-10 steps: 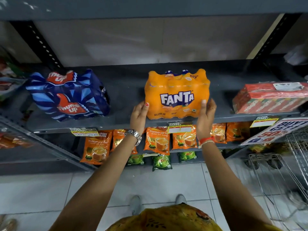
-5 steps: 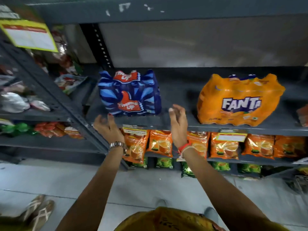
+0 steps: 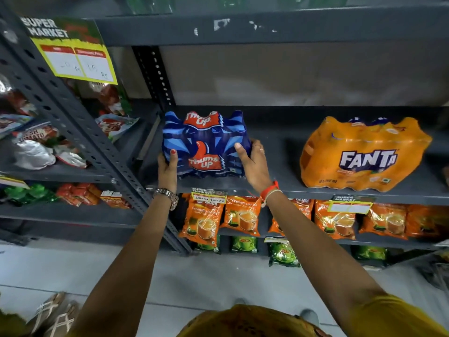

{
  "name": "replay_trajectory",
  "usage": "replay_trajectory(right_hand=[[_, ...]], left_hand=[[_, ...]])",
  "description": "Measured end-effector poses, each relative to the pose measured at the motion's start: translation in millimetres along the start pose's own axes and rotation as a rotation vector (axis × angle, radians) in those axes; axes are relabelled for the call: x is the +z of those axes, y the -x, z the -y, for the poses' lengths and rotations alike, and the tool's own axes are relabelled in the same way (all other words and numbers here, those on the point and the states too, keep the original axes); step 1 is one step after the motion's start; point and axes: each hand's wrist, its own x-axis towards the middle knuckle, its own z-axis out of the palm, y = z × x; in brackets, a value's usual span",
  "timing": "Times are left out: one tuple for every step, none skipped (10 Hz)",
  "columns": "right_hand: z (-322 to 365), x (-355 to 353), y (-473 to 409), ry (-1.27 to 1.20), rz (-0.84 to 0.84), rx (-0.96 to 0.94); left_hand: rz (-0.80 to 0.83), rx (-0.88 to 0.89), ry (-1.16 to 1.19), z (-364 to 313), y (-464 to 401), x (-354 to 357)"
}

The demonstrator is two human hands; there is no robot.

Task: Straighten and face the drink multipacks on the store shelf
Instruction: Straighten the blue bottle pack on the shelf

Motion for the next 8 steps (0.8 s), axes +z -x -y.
replay_trajectory(right_hand=[[-4, -2, 7, 0.032, -0.031, 0.006], [-4, -4, 12, 0.003, -0.035, 0.027], [-3, -3, 13, 0.004, -0.030, 0.014], [-4, -3, 14, 0.020, -0.043, 0.010], [-6, -1, 16, 0.027, -0.065, 0.003], [-8, 1, 18, 0.056, -0.082, 0.003], [-8, 3, 20, 0.035, -0.091, 0.014], [-4, 1, 21, 0.012, -0.082, 0.018]], left_hand=[[0.002, 0.039, -0.020, 1, 7, -1], [0.002, 0.046, -0.014, 1, 12, -1], [-0.007, 0.042, -0.013, 0, 12, 0], [-0.010, 0.026, -0.016, 0, 13, -1], [-0.009, 0.021, -0.023, 2, 13, -2], [-0.009, 0.016, -0.022, 1, 15, -3], [-0.019, 0.015, -0.031, 0, 18, -4], [-0.054, 0.012, -0.048, -4, 21, -1]])
